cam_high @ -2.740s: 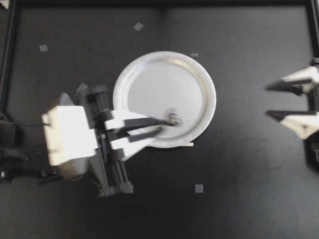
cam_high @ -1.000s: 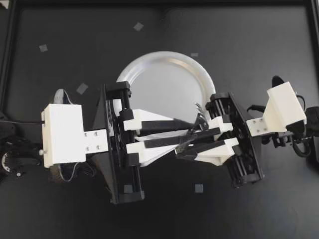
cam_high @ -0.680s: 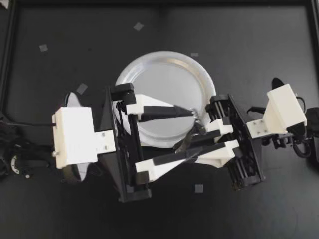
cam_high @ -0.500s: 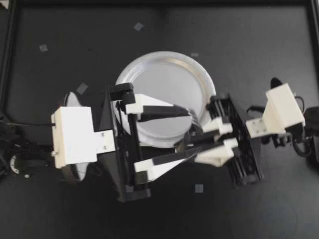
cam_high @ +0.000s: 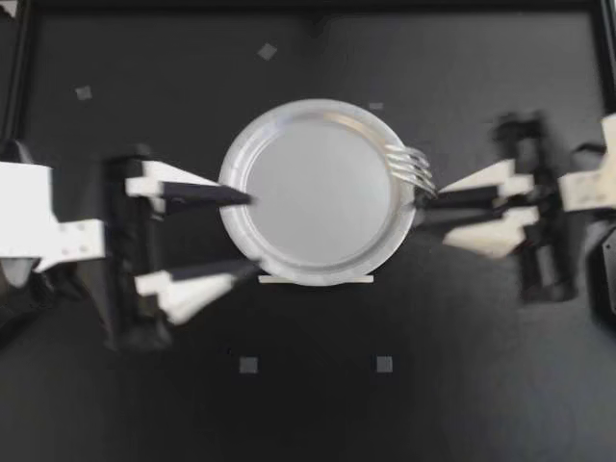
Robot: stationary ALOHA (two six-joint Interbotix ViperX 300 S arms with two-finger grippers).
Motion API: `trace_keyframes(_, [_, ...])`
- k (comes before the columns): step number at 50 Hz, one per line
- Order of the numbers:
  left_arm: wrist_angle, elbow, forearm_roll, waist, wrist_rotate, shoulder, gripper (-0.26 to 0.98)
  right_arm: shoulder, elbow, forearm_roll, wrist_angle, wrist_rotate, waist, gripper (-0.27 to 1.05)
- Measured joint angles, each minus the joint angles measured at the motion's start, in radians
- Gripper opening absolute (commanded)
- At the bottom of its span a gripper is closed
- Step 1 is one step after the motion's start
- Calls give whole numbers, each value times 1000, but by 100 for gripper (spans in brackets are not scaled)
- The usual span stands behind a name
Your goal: Pick up the fork and place it on the plate.
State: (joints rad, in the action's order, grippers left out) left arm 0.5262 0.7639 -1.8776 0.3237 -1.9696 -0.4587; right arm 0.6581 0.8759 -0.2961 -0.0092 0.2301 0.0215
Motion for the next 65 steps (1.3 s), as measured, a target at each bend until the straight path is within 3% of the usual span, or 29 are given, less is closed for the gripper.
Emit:
trace_keyframes(8, [17,71,6,0,-34,-28,66,120,-54,87,526,21,2,10])
trace_keyframes(14, [23,91,8,0,-58,-43,66,114,-20,144,684,98,21,10])
trace_keyframes(25, [23,110,8,0,-66,-72,66,29,184,170,598,324,32,9])
trace_keyframes(32, [20,115,9,0,-66,-87,67,8,262,206,558,405,28,9])
trace_keyframes(55, [21,135,9,0,-58,-91,66,-132,287,284,569,413,2,9])
trace_keyframes(65, [20,138,8,0,-58,-98,66,-241,238,287,591,399,-2,9])
